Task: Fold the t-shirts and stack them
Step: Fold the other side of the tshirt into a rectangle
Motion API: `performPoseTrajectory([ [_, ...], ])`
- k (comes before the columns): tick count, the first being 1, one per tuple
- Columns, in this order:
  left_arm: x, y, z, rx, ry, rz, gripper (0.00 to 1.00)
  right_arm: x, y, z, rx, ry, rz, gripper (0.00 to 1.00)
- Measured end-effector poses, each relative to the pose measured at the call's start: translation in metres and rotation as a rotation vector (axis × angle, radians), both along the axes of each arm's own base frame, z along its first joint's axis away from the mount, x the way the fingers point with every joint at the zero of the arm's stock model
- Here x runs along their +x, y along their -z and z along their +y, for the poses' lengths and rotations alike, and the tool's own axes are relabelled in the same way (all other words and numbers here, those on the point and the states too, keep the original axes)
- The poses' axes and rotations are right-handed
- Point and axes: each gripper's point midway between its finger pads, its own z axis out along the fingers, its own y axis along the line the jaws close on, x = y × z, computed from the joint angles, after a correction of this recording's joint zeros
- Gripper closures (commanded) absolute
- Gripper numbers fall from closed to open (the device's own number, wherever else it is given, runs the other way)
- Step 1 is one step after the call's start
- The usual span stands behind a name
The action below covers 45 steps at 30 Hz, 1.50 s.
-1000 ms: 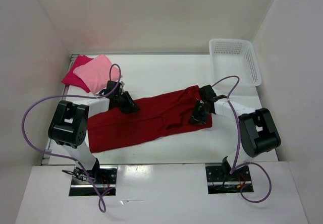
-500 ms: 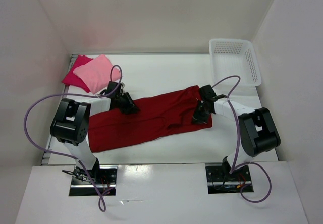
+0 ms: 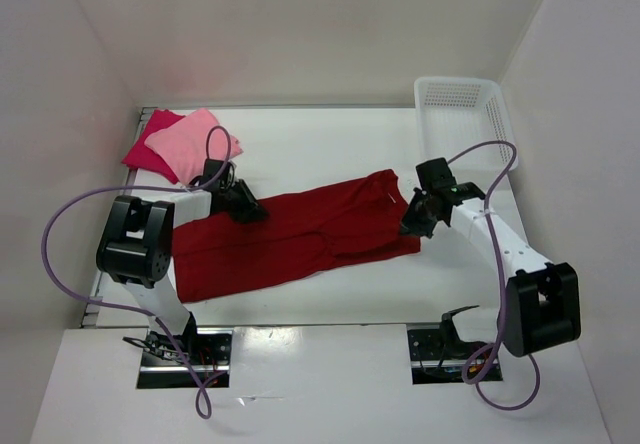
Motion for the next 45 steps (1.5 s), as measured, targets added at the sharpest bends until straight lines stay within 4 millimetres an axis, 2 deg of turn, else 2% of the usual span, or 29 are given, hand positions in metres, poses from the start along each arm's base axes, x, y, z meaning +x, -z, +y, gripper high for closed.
performPoseTrajectory([
  [6,0.002,-0.001,0.001,0.0,-0.004,-0.002,0.69,-0.03,0.006,-0.011,-0.046,0.012,0.117,0.98],
  [7,0.002,-0.001,0.001,0.0,-0.004,-0.001,0.69,-0.036,0.008,-0.013,-0.055,0.013,0.139,0.95],
  [11,0.002,-0.002,0.002,0.0,-0.005,0.0,0.69,-0.052,0.01,-0.017,-0.071,0.011,0.202,0.71],
  [15,0.003,-0.002,0.003,0.0,-0.009,0.002,0.69,-0.052,0.005,-0.018,-0.07,-0.001,0.201,0.67],
  [17,0.003,-0.004,0.003,0.001,-0.009,0.003,0.69,-0.04,-0.004,-0.016,-0.049,-0.006,0.17,0.67],
  [18,0.005,-0.006,0.003,0.001,-0.008,0.001,0.68,-0.031,-0.008,-0.014,-0.035,-0.01,0.144,0.73],
  [19,0.008,-0.009,0.003,0.003,-0.003,-0.007,0.66,-0.018,-0.012,-0.009,-0.015,-0.022,0.114,0.83],
  [22,0.019,-0.024,-0.003,0.015,0.029,-0.053,0.66,0.024,-0.013,0.002,0.022,-0.049,0.035,0.99],
  [24,0.027,-0.036,-0.013,0.021,0.065,-0.093,0.65,0.054,-0.009,0.008,0.023,-0.055,-0.008,1.0],
  [28,0.036,-0.054,-0.038,0.021,0.14,-0.159,0.65,0.11,0.001,0.012,0.006,-0.039,-0.089,0.82],
  [31,0.032,-0.046,-0.049,0.026,0.182,-0.148,0.65,0.146,0.004,0.01,-0.032,-0.01,-0.152,0.72],
  [34,0.026,-0.027,-0.048,0.039,0.191,-0.094,0.65,0.173,0.003,0.003,-0.083,0.026,-0.199,0.69],
  [38,0.019,-0.009,-0.046,0.049,0.193,-0.037,0.65,0.198,0.012,-0.006,-0.143,0.064,-0.224,0.69],
  [45,0.023,0.001,-0.039,-0.016,0.172,-0.001,0.65,0.203,0.051,-0.018,-0.222,0.098,-0.16,0.7],
])
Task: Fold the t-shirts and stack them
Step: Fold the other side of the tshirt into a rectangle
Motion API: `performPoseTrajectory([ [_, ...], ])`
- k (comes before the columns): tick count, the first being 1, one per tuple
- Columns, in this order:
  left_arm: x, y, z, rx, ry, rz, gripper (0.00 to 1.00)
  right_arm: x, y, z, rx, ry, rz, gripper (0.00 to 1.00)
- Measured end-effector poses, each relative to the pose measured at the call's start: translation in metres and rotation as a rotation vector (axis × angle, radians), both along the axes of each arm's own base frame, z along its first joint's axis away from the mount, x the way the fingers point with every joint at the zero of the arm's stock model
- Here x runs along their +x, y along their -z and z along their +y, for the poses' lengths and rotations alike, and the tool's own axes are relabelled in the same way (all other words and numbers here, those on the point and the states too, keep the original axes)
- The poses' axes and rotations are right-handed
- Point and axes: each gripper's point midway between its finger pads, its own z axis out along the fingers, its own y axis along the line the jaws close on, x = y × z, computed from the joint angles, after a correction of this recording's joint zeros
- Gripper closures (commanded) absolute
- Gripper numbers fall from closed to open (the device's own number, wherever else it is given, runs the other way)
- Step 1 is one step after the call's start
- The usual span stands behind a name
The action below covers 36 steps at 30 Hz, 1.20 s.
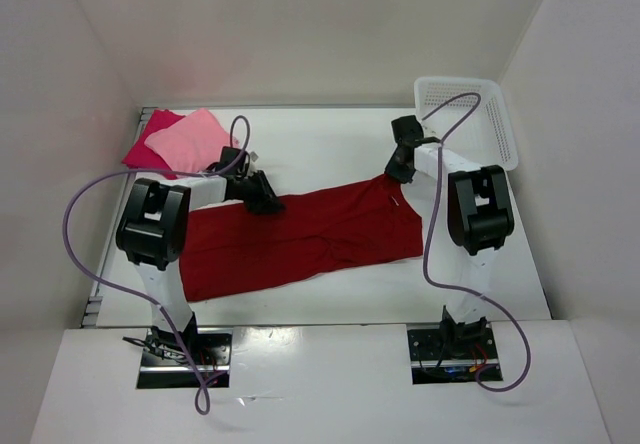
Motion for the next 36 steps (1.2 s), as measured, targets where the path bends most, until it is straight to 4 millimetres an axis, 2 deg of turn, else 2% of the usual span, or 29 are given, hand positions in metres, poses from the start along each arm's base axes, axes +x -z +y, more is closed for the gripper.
performPoseTrajectory([
  [4,0.004,0.001,0.013,-0.09,-0.047,0.031,0.65,-0.001,0.013,-0.002,-0.011,0.007,0.025,0.7],
  [8,0.007,0.002,0.028,-0.115,-0.083,0.036,0.65,0.012,0.017,0.002,-0.003,0.006,0.017,0.77],
  [12,0.006,0.001,0.034,-0.116,-0.095,0.031,0.65,0.022,0.02,0.007,0.012,0.0,0.009,0.77],
  [16,0.004,0.001,0.037,-0.102,-0.103,0.024,0.65,0.023,0.017,0.013,0.033,-0.015,0.004,0.68],
  [23,0.001,0.001,0.042,-0.08,-0.119,0.021,0.65,0.027,-0.005,0.027,0.093,-0.068,-0.045,0.65],
  [26,0.001,0.001,0.042,-0.08,-0.119,0.021,0.65,0.033,-0.008,0.036,0.126,-0.1,-0.048,0.65],
  [33,0.001,0.001,0.042,-0.08,-0.119,0.02,0.65,0.033,0.013,0.044,0.152,-0.128,-0.005,0.72],
  [36,0.001,0.001,0.042,-0.08,-0.119,0.021,0.65,0.032,0.018,0.046,0.159,-0.135,0.004,0.79],
])
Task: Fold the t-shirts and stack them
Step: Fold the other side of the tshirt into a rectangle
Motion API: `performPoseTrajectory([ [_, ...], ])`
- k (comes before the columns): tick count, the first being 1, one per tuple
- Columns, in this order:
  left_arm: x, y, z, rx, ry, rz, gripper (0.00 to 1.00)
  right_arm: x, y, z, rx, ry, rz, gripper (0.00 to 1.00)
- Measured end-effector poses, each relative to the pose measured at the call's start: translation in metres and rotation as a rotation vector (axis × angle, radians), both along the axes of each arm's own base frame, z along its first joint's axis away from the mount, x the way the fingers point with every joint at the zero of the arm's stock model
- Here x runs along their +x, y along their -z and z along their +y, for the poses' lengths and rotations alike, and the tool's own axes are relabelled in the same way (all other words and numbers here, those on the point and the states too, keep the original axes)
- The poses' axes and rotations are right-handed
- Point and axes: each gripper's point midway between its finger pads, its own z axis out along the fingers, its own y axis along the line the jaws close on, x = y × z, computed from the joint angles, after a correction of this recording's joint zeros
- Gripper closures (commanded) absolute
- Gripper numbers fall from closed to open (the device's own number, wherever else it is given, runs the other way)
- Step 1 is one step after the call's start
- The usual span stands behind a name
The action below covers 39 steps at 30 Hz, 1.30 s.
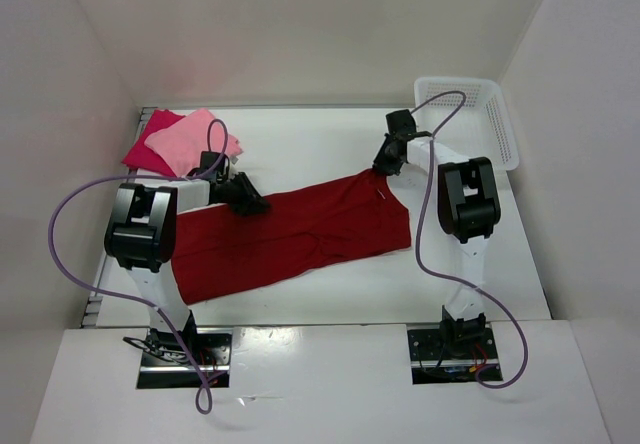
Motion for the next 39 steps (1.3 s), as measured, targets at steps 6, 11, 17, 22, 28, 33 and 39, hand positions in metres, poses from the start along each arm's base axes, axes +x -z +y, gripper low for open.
performPoseTrajectory([
  [6,0.0,0.0,0.0,0.001,-0.001,0.0,0.65,0.002,-0.002,-0.001,-0.008,0.0,-0.005,0.94],
  [11,-0.001,0.0,0.003,0.012,-0.012,-0.002,0.65,0.014,-0.015,-0.006,-0.026,0.033,-0.037,0.97],
  [17,-0.003,0.001,0.014,0.01,-0.041,-0.002,0.65,0.034,-0.033,-0.005,-0.015,0.049,-0.08,0.87],
  [22,-0.003,0.0,0.015,0.014,-0.048,-0.002,0.62,0.039,-0.017,-0.007,-0.018,0.055,-0.059,0.74],
  [28,-0.006,-0.005,0.023,0.047,-0.08,-0.002,0.6,0.036,-0.024,-0.007,-0.003,0.035,-0.056,0.61],
  [33,-0.005,-0.028,0.028,0.064,-0.108,-0.046,0.6,0.014,-0.064,-0.001,0.036,-0.02,-0.102,0.86],
  [39,-0.012,-0.058,-0.015,0.096,0.01,-0.143,0.6,-0.047,-0.07,0.018,0.082,-0.119,-0.064,0.93],
])
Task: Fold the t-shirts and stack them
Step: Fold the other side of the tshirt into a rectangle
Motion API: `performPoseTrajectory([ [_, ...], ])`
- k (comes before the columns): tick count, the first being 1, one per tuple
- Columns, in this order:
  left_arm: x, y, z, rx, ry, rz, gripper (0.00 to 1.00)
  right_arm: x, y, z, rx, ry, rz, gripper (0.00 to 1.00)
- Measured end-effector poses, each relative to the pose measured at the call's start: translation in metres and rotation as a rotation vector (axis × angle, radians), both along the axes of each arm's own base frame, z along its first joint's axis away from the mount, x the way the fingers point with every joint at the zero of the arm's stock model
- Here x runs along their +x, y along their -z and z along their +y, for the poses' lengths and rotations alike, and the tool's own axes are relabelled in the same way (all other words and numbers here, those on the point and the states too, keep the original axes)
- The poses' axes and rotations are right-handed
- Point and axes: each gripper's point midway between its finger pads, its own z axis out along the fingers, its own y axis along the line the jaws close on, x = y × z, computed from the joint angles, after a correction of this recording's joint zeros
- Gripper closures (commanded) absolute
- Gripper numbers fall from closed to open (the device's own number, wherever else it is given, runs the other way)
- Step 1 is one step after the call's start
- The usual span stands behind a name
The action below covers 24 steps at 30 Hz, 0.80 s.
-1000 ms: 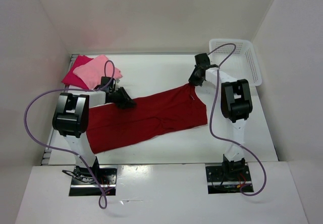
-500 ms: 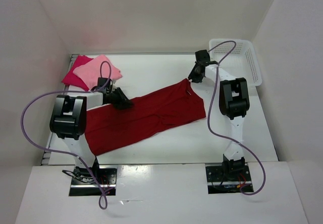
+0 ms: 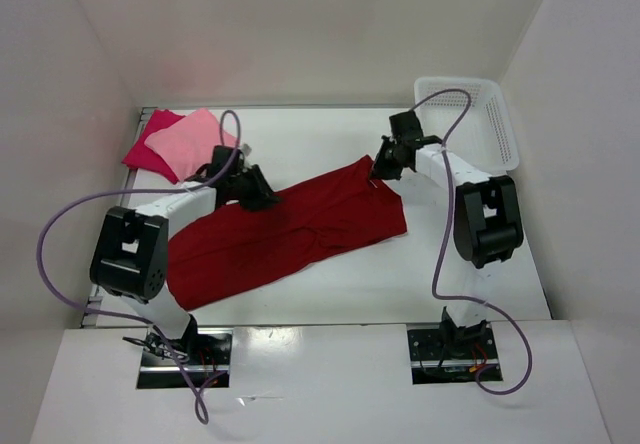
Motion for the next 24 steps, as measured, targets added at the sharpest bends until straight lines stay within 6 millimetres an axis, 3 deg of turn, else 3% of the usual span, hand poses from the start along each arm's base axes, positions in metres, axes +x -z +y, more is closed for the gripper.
performPoseTrajectory([
  [4,-0.028,-0.002,-0.074,-0.005,0.202,-0.003,0.56,-0.032,0.031,0.018,0.003,-0.08,0.089,0.62],
  [7,-0.061,0.007,-0.122,-0.021,0.344,0.031,0.5,-0.04,0.042,0.022,0.002,-0.105,0.119,0.61],
  [9,-0.082,0.017,-0.141,-0.027,0.411,0.07,0.49,-0.04,0.043,0.021,-0.003,-0.105,0.118,0.61],
  [13,-0.102,0.032,-0.156,-0.029,0.448,0.136,0.5,-0.036,0.041,0.021,-0.01,-0.106,0.106,0.61],
  [18,-0.1,0.034,-0.155,-0.028,0.406,0.156,0.5,-0.028,0.045,0.021,-0.018,-0.104,0.104,0.61],
  [24,-0.093,0.035,-0.154,-0.026,0.359,0.158,0.54,-0.026,0.064,0.02,-0.037,-0.096,0.139,0.61],
])
